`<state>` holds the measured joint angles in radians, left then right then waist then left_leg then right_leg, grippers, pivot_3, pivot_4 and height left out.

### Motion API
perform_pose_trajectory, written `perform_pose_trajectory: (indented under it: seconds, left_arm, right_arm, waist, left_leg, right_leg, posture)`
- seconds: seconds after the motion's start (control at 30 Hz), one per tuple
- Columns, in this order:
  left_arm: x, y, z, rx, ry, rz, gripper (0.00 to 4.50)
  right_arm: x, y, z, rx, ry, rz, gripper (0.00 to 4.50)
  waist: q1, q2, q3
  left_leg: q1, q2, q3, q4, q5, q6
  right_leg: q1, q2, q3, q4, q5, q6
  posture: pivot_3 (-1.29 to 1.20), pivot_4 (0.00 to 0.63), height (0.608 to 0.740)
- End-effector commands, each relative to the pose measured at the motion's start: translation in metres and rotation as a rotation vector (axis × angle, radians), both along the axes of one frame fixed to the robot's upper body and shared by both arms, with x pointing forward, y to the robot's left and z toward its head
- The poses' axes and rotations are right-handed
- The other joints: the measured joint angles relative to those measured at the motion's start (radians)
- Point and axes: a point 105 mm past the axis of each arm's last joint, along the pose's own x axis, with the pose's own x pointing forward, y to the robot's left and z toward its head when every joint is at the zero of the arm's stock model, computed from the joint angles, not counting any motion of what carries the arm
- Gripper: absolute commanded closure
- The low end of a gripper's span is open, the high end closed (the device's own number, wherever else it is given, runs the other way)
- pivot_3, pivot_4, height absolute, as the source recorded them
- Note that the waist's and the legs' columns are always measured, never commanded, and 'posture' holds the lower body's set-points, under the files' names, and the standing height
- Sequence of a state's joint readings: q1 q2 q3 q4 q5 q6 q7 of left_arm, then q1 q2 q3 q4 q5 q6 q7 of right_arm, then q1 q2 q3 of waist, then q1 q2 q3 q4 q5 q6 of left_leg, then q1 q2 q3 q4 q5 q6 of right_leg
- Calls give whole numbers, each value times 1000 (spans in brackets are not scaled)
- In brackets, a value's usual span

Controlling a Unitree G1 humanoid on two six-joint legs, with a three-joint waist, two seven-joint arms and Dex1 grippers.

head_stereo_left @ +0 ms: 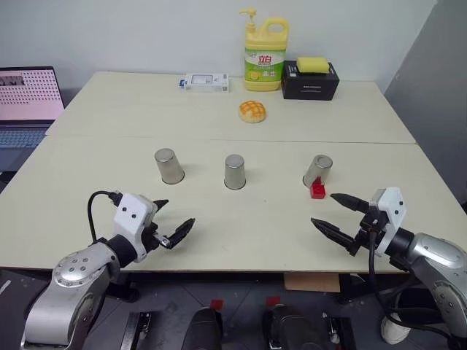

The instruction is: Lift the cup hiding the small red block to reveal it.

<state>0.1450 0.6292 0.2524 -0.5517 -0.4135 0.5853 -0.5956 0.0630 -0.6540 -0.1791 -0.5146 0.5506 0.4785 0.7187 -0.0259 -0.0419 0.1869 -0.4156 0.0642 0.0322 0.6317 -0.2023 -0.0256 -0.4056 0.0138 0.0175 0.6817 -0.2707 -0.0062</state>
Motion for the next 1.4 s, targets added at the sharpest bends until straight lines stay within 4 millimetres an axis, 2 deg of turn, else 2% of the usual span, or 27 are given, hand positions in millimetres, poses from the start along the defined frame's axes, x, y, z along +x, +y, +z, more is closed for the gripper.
perform_pose_trajectory:
  seconds: [0.03, 0.57, 0.87, 1.13, 1.4]
  left_arm:
    - [-1, 0, 14, 19, -57, -27, 0]
    - [8, 10, 17, 82, -73, 0, 0]
    - [10, 7, 10, 86, -40, -21, 0]
    - [12, 10, 12, 86, -58, -32, 0]
    - [11, 3, 9, 102, -57, -58, 0]
  right_arm:
    - [-1, -5, 11, -2, -50, -16, 34]
    - [-4, -4, 10, -4, -43, -19, 34]
    - [-5, -3, 9, -10, -40, -11, 34]
    - [-6, -2, 9, -11, -36, -1, 34]
    - [-8, 1, 7, -21, -24, 21, 34]
  waist:
    - [0, 0, 0]
    - [0, 0, 0]
    - [0, 0, 0]
    - [0, 0, 0]
    - [0, 0, 0]
  left_leg:
    - [0, 0, 0, 0, 0, 0]
    - [0, 0, 0, 0, 0, 0]
    - [0, 0, 0, 0, 0, 0]
    - [0, 0, 0, 0, 0, 0]
    - [0, 0, 0, 0, 0, 0]
  right_leg:
    - [0, 0, 0, 0, 0, 0]
    - [0, 0, 0, 0, 0, 0]
    - [0, 0, 0, 0, 0, 0]
    - [0, 0, 0, 0, 0, 0]
    - [0, 0, 0, 0, 0, 0]
  posture:
    - [0, 150, 740]
    - [0, 150, 740]
    - [0, 150, 740]
    - [0, 150, 740]
    - [0, 150, 740]
